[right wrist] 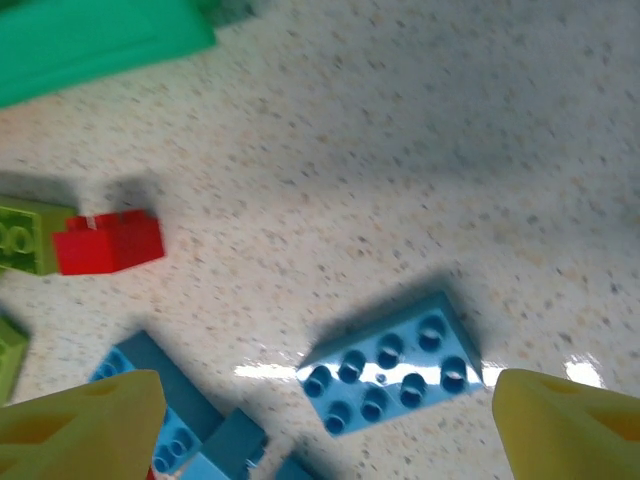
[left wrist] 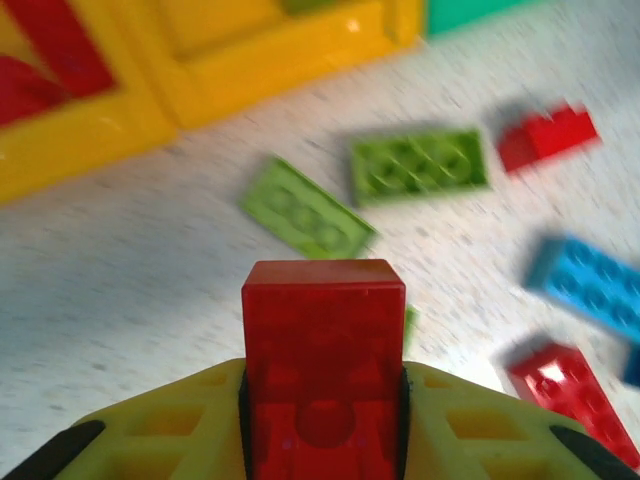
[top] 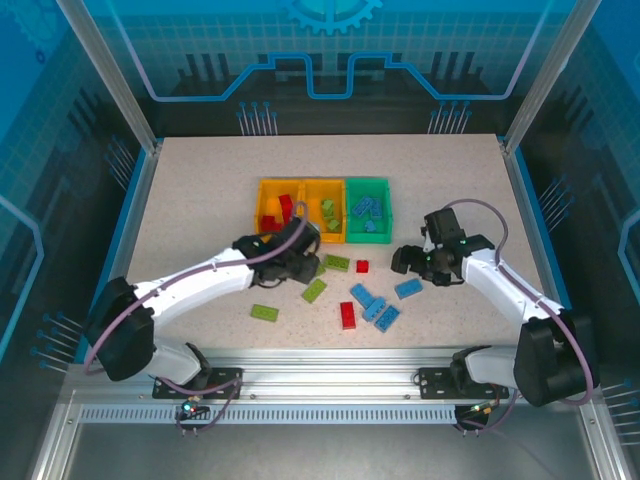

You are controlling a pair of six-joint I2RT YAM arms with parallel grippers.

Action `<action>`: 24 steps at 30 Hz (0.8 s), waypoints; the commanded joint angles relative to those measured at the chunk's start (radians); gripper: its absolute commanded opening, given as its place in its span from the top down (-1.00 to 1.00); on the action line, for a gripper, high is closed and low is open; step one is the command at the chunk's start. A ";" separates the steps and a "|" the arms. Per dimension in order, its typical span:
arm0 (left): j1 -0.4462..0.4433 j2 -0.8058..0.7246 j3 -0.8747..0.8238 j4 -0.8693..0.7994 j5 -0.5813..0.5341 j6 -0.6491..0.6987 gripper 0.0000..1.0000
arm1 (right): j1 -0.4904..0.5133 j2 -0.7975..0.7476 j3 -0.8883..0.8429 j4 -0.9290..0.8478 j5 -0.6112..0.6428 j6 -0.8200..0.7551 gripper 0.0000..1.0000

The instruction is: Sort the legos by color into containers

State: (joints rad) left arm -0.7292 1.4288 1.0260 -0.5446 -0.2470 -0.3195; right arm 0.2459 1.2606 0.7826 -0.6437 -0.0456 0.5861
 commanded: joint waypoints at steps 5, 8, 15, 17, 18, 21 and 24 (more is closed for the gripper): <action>0.267 0.018 0.062 0.063 0.028 0.060 0.34 | 0.019 0.004 -0.059 -0.058 0.029 0.146 -0.73; 0.329 0.071 0.097 0.111 0.079 0.060 0.34 | 0.019 0.033 -0.068 -0.042 0.005 0.183 -0.72; 0.375 0.254 0.216 0.129 0.169 0.053 0.32 | 0.024 0.093 -0.067 -0.010 -0.009 0.197 -0.72; 0.377 0.290 0.237 0.130 0.172 0.041 0.31 | 0.023 0.102 -0.074 0.008 -0.018 0.211 -0.72; 0.376 0.307 0.246 0.132 0.172 0.034 0.31 | 0.023 0.109 -0.076 0.018 -0.025 0.220 -0.71; 0.380 0.326 0.256 0.135 0.167 0.002 0.21 | 0.023 0.140 -0.079 0.034 -0.023 0.239 -0.68; 0.378 0.312 0.250 0.149 0.185 -0.024 -0.02 | 0.019 0.160 -0.080 0.059 -0.021 0.258 -0.66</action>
State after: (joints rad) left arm -0.3588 1.7538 1.2469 -0.4202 -0.0982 -0.3130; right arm 0.2573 1.4025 0.7143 -0.6086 -0.0574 0.8051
